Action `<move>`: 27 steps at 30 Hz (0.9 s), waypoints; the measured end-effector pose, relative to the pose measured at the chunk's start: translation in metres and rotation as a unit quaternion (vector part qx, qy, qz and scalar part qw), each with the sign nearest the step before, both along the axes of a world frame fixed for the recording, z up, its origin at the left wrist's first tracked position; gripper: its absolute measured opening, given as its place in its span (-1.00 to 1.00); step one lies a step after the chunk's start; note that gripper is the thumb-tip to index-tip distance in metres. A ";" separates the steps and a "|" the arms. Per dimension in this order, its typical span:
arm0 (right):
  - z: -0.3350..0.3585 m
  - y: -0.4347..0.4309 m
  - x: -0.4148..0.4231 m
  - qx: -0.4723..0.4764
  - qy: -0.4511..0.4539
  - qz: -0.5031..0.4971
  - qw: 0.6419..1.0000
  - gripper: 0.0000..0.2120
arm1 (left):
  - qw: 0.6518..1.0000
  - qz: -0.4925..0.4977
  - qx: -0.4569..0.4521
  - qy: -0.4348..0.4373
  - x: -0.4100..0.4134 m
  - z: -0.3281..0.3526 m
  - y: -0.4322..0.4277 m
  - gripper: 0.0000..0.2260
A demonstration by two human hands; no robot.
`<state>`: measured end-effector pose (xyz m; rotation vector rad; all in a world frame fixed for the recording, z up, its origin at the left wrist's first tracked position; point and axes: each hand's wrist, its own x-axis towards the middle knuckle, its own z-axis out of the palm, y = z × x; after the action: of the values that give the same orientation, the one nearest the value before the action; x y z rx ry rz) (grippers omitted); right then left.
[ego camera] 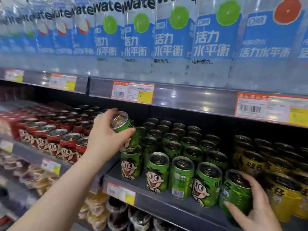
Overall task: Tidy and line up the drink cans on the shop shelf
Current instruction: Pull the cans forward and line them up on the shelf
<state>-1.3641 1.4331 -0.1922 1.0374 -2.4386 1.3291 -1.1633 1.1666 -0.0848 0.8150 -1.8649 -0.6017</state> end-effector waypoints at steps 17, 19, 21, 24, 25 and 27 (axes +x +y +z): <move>-0.008 -0.004 0.007 0.068 -0.032 -0.094 0.993 -0.02 | 0.967 -0.132 0.195 -0.094 -0.057 -0.058 -0.105 -0.45; -0.005 -0.003 0.011 0.058 -0.028 -0.095 0.993 -0.06 | 0.952 -0.181 0.235 -0.073 -0.055 -0.062 -0.103 -0.59; 0.002 -0.005 0.016 0.028 -0.037 -0.082 0.996 -0.27 | 0.937 -0.232 0.252 -0.067 -0.051 -0.064 -0.099 -0.69; 0.006 -0.009 0.016 -0.004 -0.040 -0.118 0.992 -0.35 | 0.929 -0.275 0.236 -0.073 -0.039 -0.064 -0.091 -0.64; 0.008 -0.011 0.013 -0.008 -0.021 -0.140 0.990 -0.24 | 0.934 -0.272 0.217 -0.082 -0.035 -0.066 -0.088 -0.58; 0.025 -0.023 0.022 -0.002 0.052 -0.156 0.986 -0.24 | 0.957 -0.225 0.148 -0.112 -0.026 -0.074 -0.080 -0.39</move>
<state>-1.3420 1.4106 -0.1673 0.6693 -2.3959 1.1464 -1.1892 1.0868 -0.1587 0.6680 -2.2230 -1.1349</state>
